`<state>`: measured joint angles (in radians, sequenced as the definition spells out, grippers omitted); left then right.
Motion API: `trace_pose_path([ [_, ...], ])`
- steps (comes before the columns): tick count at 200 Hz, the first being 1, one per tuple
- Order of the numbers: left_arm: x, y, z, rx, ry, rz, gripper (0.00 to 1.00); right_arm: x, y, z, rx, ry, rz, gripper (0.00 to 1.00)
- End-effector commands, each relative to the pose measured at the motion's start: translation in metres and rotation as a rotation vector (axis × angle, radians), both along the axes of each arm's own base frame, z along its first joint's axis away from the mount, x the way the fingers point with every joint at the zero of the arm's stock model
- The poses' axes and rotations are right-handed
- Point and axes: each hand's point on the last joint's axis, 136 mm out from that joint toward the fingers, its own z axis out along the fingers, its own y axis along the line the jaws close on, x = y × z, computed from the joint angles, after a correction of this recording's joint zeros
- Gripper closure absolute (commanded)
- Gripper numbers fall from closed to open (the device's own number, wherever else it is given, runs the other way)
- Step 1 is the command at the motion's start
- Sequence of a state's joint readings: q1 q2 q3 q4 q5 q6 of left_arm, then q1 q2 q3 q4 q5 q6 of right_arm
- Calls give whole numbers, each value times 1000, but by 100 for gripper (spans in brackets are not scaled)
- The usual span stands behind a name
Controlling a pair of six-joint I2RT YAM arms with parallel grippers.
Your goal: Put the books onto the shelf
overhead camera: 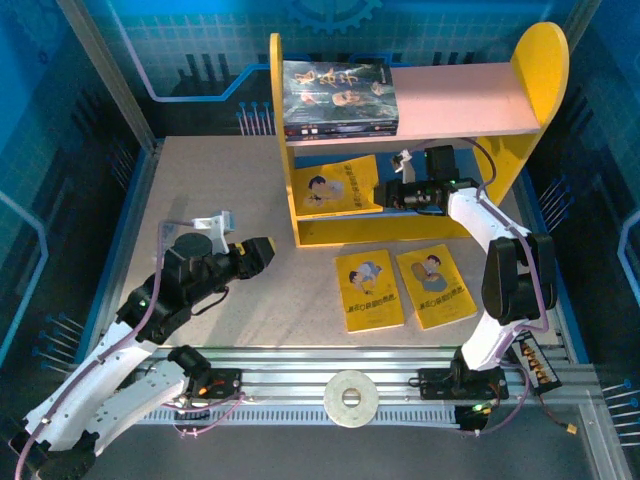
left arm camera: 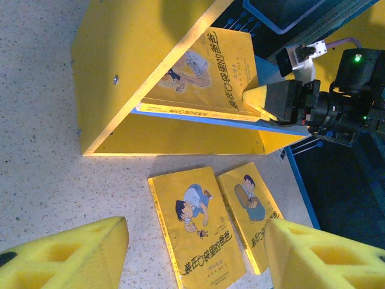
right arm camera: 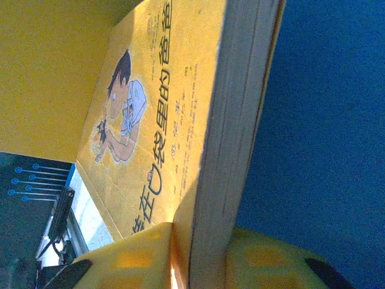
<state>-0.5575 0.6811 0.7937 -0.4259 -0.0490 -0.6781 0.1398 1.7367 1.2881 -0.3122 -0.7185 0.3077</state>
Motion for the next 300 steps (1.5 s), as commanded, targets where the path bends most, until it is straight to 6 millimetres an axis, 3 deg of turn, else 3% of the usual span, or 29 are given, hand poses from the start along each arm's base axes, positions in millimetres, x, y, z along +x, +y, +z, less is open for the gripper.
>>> trace_pose_path([
  [1, -2, 3, 0, 13, -9, 6, 38, 3, 6, 7, 23, -46, 27, 74],
  [47, -2, 3, 0, 11, -6, 6, 38, -2, 12, 6, 5, -46, 44, 70],
  [77, -3, 4, 0, 11, -6, 7, 38, -2, 9, 6, -25, -53, 33, 58],
  [148, -5, 5, 0, 12, -10, 7, 38, -4, -10, 13, -116, -78, -17, 40],
  [192, -5, 6, -1, 16, -11, 10, 37, -7, -22, 14, -133, -79, -39, 36],
  [250, -4, 4, -4, 15, 2, 8, 37, -9, -19, 14, -118, -78, -25, 35],
  [300, 7, -25, -23, -56, 28, -35, 37, -12, -5, 11, -95, -70, 5, 35],
])
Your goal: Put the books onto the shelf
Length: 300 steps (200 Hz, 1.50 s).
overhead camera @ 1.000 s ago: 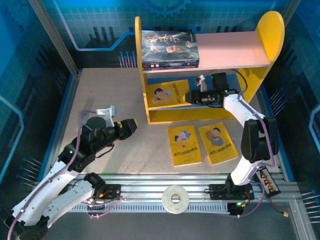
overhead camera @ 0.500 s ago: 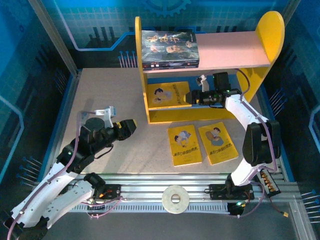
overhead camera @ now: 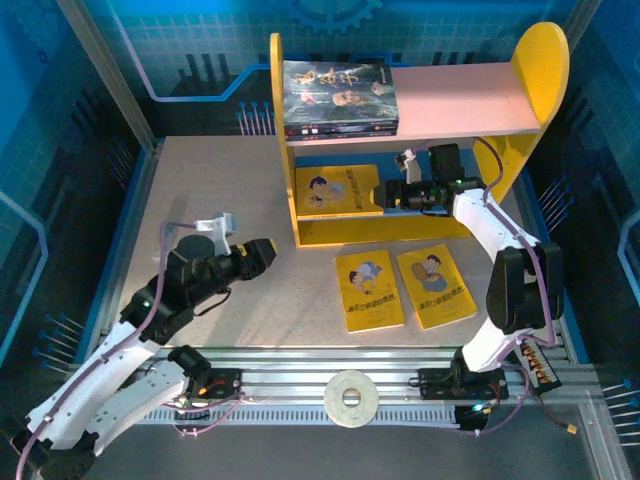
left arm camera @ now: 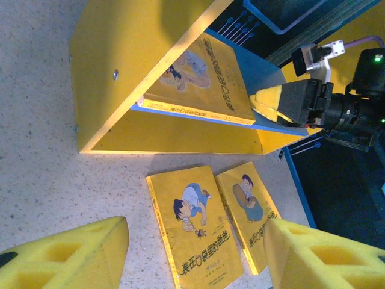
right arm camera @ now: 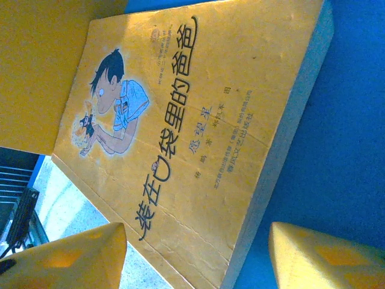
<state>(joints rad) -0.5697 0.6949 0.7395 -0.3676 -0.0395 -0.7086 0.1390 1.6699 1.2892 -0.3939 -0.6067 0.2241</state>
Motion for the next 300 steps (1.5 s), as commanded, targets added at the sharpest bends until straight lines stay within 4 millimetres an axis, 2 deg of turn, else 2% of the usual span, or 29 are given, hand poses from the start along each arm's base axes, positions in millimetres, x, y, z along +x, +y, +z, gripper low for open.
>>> trace_pose_path([
  [1, 4, -18, -7, -34, 2, -26, 37, -6, 11, 4, 21, -8, 37, 35],
  [55, 16, -55, -14, 81, 1, -57, 32, -13, 30, 10, 55, -16, 93, 35],
  [112, 38, -79, -11, 132, -3, -43, 28, -9, 24, 14, 55, -28, 78, 34],
  [170, 58, -109, -16, 168, 13, -67, 27, -9, 16, 12, 65, -29, 63, 33],
  [253, 90, -150, -34, 233, 49, -84, 27, -20, 9, 12, 104, -28, 68, 32],
  [300, 105, -162, -43, 254, 65, -79, 27, -21, 8, 13, 111, -26, 69, 32],
])
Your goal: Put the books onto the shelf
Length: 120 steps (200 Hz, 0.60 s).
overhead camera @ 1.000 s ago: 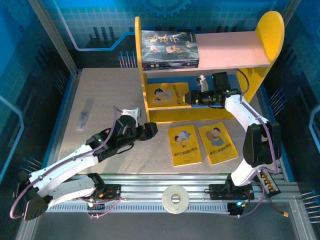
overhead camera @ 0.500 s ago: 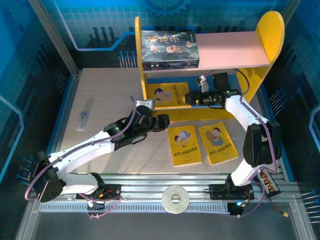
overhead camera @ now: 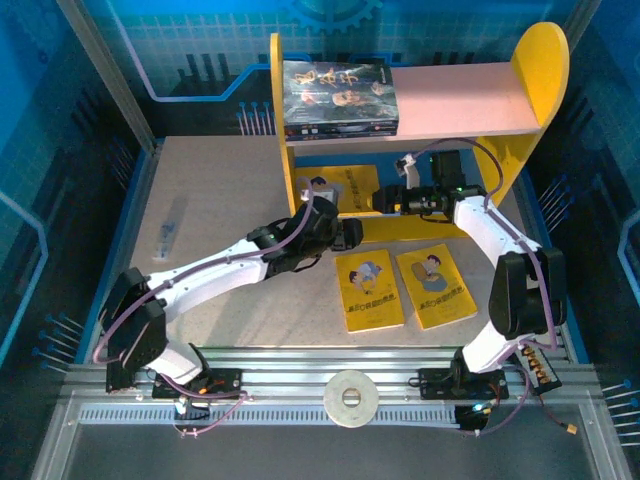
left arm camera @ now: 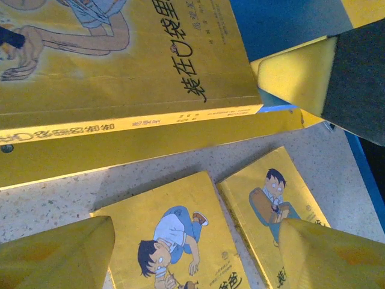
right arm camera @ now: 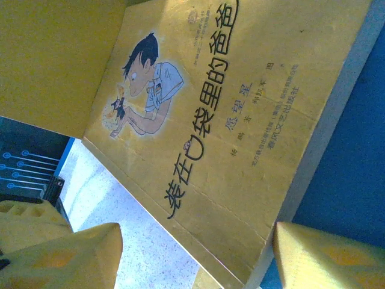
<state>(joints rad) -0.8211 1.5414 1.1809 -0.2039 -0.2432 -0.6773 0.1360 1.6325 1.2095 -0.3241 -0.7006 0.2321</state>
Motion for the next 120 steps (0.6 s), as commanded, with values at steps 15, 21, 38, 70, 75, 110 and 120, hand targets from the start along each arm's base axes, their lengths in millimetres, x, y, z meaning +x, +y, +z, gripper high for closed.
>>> trace_pose_path([
  [15, 13, -6, 11, 0, -32, 10, 27, -5, 0, 11, 37, -12, 15, 32],
  [21, 15, -5, 10, 0, -30, 15, 27, -5, 0, 11, 39, -12, 16, 32],
  [38, 20, -1, 6, -1, -22, 30, 27, -5, 1, 12, 46, -11, 17, 32],
  [70, 26, 3, -3, -5, -1, 43, 27, -5, 2, 12, 52, -12, 21, 32],
  [75, 26, 4, -3, -7, 1, 45, 27, -5, 2, 12, 52, -11, 21, 32],
  [110, 29, 8, -7, -13, 10, 53, 27, -5, 4, 12, 56, -9, 25, 32],
  [120, 30, 8, -8, -13, 11, 54, 27, -4, 4, 12, 57, -9, 27, 32],
])
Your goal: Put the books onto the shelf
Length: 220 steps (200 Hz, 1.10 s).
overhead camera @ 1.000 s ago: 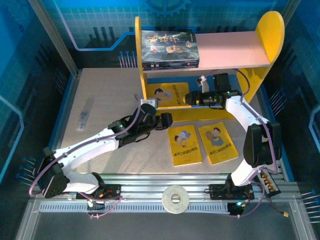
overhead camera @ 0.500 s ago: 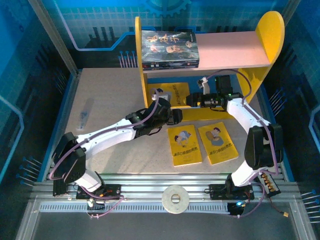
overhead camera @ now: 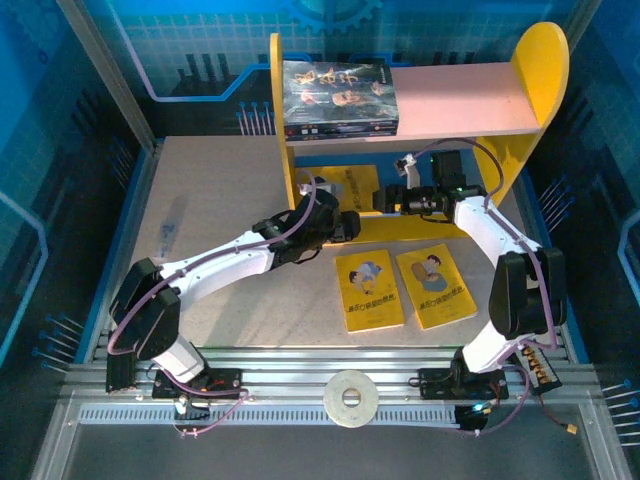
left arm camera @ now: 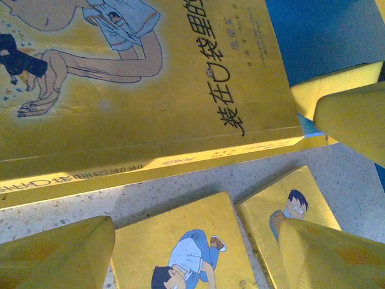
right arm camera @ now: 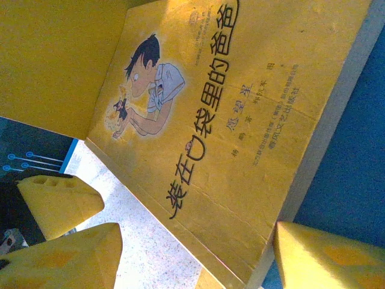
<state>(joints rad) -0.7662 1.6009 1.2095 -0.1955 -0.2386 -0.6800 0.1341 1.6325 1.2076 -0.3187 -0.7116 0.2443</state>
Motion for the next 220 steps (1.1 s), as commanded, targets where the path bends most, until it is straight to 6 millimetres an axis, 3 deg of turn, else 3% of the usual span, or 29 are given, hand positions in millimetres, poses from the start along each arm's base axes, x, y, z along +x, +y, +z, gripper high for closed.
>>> trace_pose_path([
  [1, 5, -2, 4, -24, -9, 2, 27, -4, 4, 11, 44, -16, 28, 32],
  [220, 21, 11, -18, -13, 32, 29, 28, -2, 10, 4, 47, -4, 44, 32],
])
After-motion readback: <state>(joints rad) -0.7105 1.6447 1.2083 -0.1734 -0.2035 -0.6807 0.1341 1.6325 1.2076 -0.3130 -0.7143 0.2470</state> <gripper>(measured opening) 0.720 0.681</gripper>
